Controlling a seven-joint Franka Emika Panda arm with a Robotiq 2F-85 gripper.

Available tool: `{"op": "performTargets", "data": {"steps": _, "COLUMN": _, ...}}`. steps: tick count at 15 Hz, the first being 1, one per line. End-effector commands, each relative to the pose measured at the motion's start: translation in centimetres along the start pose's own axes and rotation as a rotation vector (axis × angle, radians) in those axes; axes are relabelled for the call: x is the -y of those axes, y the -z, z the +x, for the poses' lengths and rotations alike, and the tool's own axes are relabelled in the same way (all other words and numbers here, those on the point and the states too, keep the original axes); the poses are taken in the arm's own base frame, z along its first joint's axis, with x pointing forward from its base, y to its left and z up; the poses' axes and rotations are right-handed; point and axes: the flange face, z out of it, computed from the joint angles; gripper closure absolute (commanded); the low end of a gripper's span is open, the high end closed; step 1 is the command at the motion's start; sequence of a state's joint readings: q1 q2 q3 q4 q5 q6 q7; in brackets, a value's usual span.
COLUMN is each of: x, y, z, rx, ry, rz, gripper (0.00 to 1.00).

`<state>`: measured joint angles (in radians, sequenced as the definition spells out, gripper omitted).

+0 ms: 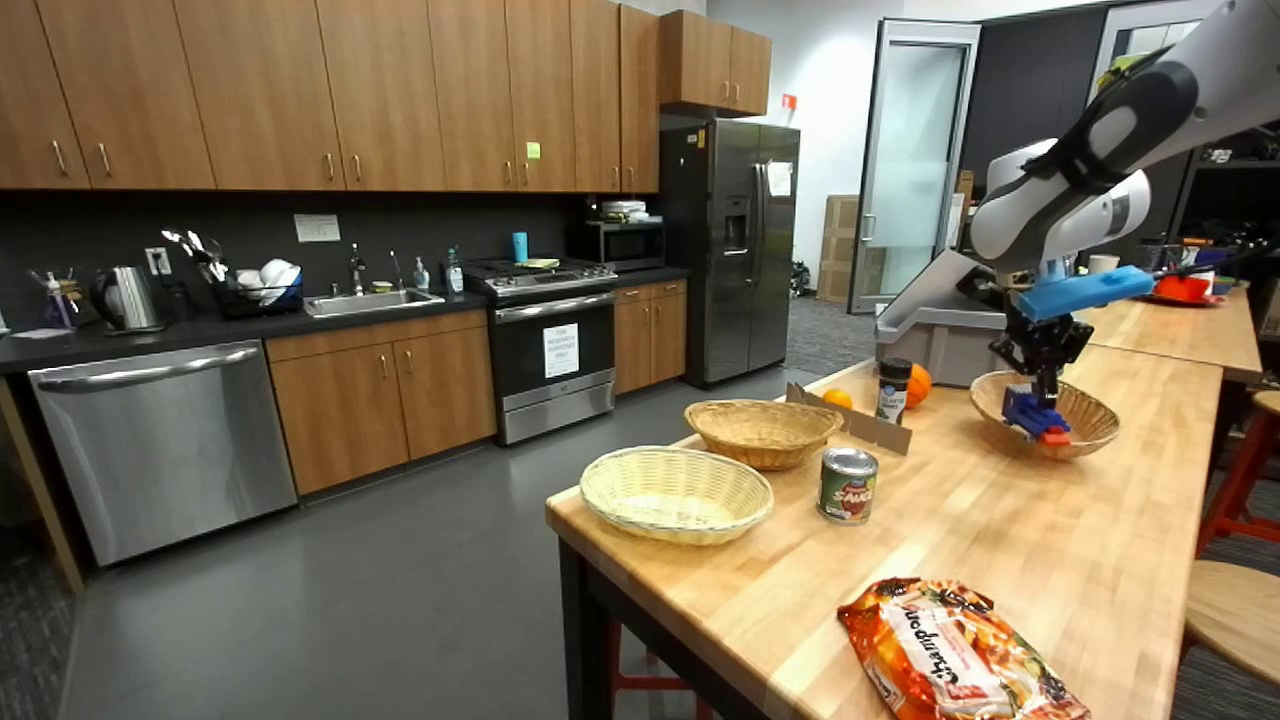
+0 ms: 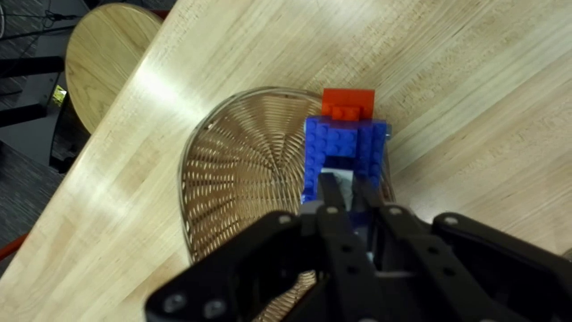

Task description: Move the toy train forwards then put it in the basket on the right.

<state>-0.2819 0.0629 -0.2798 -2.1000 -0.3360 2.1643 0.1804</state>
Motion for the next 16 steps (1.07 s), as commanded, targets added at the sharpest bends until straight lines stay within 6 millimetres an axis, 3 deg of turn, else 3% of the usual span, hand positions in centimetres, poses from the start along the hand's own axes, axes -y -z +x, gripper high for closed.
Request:
{"op": "performTargets", "data": {"steps": 1, "x": -0.03, "y": 0.14, "z": 0.10, "rx": -0.001, "ry": 0.001, "rz": 0.000, "gripper": 0.88}}
{"op": "performTargets", "data": {"steps": 10, "x": -0.03, "y": 0.24, "z": 0.16, "rx": -0.003, "ry": 0.003, "rz": 0.001, "gripper": 0.88}}
{"op": "performTargets", "data": {"steps": 11, "x": -0.03, "y": 0.24, "z": 0.16, "rx": -0.003, "ry": 0.003, "rz": 0.001, "gripper": 0.63}}
{"op": "performTargets", "data": {"steps": 13, "x": -0.08, "y": 0.21, "z": 0.14, "rx": -0.002, "ry": 0.000, "rz": 0.001, "gripper": 0.57}}
{"op": "performTargets", "data": {"steps": 16, "x": -0.08, "y": 0.16, "z": 0.11, "rx": -0.003, "ry": -0.002, "rz": 0.004, "gripper": 0.38}}
